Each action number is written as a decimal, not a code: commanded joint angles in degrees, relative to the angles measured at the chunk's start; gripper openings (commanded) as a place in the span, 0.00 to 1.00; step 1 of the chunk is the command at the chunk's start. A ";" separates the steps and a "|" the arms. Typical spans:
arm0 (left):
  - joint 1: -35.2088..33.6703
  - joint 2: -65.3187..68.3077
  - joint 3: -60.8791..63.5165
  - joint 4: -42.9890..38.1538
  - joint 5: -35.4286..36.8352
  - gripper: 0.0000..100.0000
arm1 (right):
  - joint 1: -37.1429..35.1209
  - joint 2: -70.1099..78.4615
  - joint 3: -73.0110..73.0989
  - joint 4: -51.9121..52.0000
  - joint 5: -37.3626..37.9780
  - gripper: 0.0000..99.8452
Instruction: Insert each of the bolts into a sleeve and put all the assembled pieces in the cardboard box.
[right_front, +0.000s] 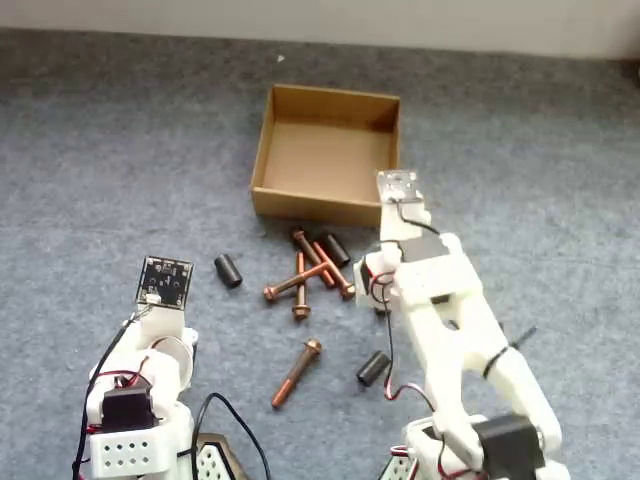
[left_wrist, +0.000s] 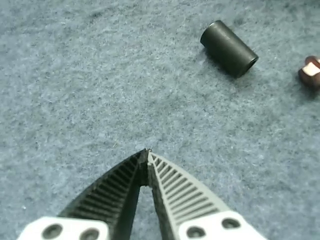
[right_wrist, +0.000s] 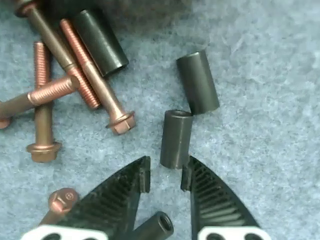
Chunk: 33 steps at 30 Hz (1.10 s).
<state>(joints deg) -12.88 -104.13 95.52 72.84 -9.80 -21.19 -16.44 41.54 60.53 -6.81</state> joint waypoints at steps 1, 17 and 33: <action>0.57 -0.31 -0.84 -0.97 -0.62 0.01 | -0.31 2.77 -2.95 -3.65 -0.79 0.12; 0.57 -0.31 -0.84 -0.97 -0.70 0.01 | 0.57 16.04 -3.30 -8.84 -0.35 0.10; 0.57 -0.13 -6.11 -0.53 -5.45 0.01 | 0.48 -22.64 5.85 -1.89 3.16 0.01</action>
<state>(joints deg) -12.88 -104.13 93.67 72.84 -11.12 -21.19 -29.45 45.14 58.24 -4.53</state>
